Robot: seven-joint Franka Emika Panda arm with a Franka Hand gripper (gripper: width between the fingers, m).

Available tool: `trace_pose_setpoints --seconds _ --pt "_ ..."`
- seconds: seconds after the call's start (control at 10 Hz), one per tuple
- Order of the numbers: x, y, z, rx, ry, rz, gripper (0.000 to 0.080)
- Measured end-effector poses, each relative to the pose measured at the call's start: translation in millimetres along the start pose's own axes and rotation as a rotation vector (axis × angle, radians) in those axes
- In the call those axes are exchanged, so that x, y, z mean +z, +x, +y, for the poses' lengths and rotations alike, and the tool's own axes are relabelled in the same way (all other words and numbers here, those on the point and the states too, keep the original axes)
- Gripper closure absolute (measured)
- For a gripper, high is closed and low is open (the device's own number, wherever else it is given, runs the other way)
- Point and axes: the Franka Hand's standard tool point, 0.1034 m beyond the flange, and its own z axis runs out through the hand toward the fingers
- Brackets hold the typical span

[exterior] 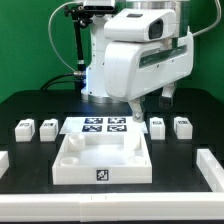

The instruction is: Assemble one leg

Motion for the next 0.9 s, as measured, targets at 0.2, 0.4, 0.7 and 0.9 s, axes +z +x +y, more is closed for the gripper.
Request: trace_pose_setpoints --seconds 0.2,0.4,0.7,0.9 --pt "0.0 0.0 0.0 0.0 0.0 0.0 0.015" --pt "0.1 0.0 0.0 0.0 0.0 0.0 0.015" --pt "0.9 -1.8 -0.2 -0.054 0.001 -0.001 0.015" --pt "17.1 -40.3 -20.7 -0.274 0.005 -0.005 0.015"
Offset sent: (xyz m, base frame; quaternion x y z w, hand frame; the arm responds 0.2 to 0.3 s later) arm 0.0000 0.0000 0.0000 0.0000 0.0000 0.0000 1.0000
